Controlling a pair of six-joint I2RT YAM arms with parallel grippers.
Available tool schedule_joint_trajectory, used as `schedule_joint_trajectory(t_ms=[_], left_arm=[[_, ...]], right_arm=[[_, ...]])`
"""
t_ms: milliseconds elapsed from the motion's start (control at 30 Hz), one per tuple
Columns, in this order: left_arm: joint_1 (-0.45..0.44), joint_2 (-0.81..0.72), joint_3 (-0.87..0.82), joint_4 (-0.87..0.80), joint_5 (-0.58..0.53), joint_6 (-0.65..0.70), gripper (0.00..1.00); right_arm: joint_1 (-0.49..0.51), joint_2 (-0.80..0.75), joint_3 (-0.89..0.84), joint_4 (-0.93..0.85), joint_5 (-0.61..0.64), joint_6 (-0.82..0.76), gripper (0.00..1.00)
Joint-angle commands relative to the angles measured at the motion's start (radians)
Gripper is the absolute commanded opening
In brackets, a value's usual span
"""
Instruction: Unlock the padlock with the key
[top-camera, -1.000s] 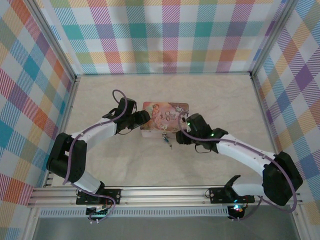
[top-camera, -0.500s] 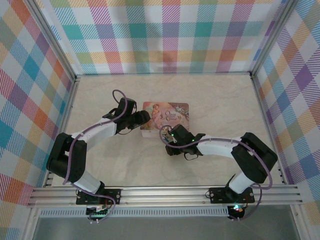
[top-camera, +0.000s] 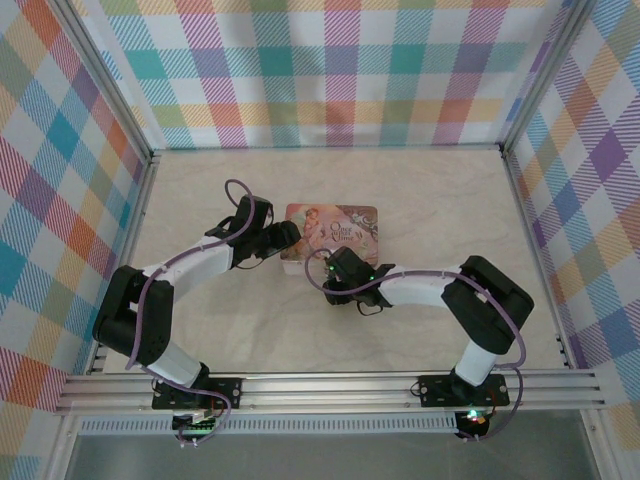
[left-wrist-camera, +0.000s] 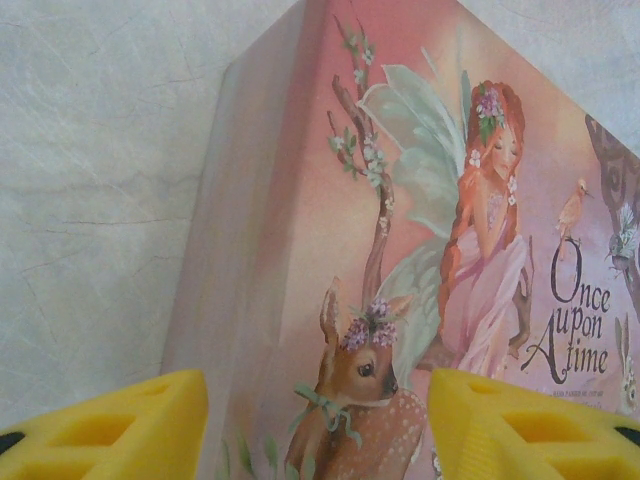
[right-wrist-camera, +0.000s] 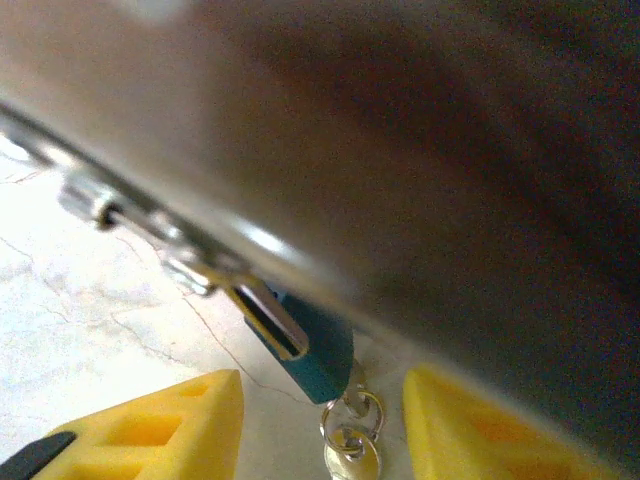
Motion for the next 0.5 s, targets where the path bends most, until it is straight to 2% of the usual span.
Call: schedule_joint_trajectory(t_ms=[0,233,467], left_arm=[[-0.005,-0.009,-0.01,0.012,-0.001,-0.001,0.6],[-0.005,-0.006,-0.012,0.017,0.0,-0.005,0.59],[-0.005,-0.003,-0.013,0.017,-0.005,-0.005,0.59]], right_arm=[[0.011,0.033,0.022,0.005,0.019,-0.021,0.43],[0.027,0.071,0.029,-0.008,0.042,-0.036,0.29],[0.034,0.056,0.032,-0.02,0.058,-0.076,0.11]])
